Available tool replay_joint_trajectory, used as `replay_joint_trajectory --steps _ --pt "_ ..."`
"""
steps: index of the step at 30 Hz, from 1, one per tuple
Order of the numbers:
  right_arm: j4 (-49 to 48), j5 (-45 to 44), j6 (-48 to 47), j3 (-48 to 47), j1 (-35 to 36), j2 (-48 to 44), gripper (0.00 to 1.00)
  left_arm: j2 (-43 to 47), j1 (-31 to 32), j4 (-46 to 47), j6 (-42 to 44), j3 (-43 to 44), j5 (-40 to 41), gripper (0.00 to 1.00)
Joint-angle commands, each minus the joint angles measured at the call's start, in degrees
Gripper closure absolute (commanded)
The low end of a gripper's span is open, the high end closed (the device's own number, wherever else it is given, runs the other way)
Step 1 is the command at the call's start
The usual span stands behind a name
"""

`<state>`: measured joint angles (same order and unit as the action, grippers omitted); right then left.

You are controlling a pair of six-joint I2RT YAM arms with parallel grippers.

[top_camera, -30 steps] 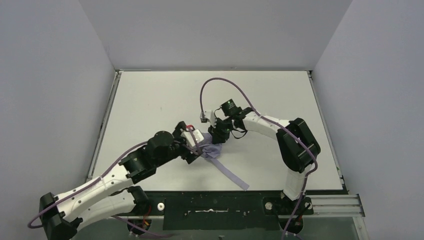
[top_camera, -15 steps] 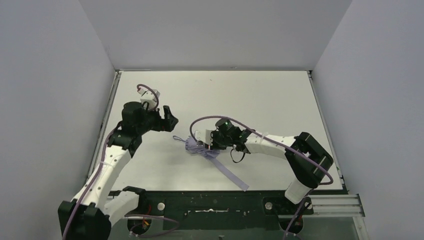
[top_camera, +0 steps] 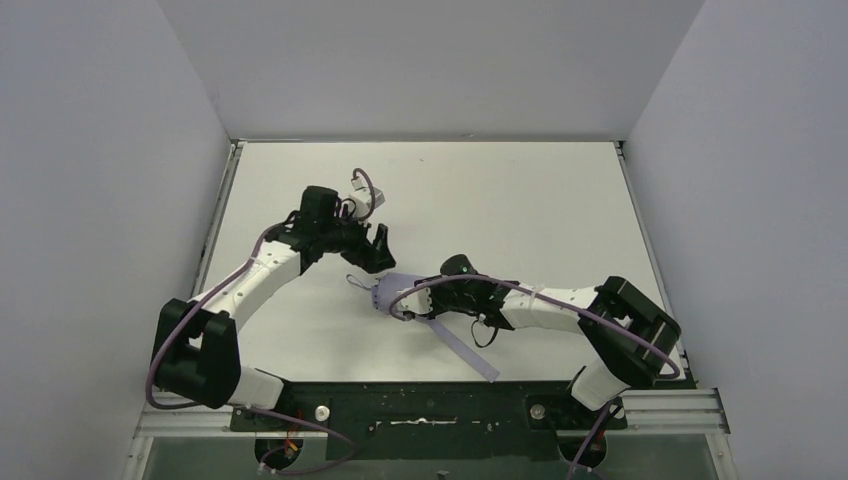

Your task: Put away the umbrella

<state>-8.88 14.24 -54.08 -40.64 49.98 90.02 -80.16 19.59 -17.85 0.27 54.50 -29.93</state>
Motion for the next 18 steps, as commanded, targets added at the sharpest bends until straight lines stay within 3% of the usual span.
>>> replay_joint_trajectory --steps 1,10,18 --pt "5.0 -2.2 -3.7 3.7 0.0 0.7 0.9 -3.3 2.8 -1.5 8.0 3.0 -6.9 0.18" --pt "5.4 -1.3 -3.7 3.9 -0.1 -0.9 0.9 -12.4 5.0 -7.5 13.2 6.5 -12.8 0.19" --pt "5.3 -1.0 -3.3 4.0 -0.6 -1.8 0.9 -18.4 8.3 -13.5 17.4 9.2 -12.0 0.2"
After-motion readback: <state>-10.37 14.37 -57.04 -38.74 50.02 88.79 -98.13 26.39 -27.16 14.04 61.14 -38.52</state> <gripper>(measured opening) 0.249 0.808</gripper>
